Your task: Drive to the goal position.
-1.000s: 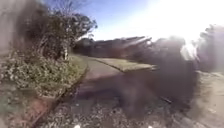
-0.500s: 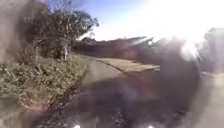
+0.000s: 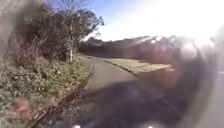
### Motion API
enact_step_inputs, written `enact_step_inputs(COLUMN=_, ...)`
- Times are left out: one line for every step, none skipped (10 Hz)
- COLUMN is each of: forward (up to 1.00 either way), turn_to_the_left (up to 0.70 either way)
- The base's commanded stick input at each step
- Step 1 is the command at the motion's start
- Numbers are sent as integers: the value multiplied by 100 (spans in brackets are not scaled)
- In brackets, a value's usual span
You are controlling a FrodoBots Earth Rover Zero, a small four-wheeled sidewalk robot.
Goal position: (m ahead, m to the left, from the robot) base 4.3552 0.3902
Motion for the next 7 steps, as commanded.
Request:
enact_step_inputs(forward=85, turn_to_the_left=0)
enact_step_inputs(forward=85, turn_to_the_left=0)
enact_step_inputs(forward=85, turn_to_the_left=0)
enact_step_inputs(forward=85, turn_to_the_left=0)
enact_step_inputs(forward=85, turn_to_the_left=0)
enact_step_inputs(forward=85, turn_to_the_left=0)
enact_step_inputs(forward=85, turn_to_the_left=0)
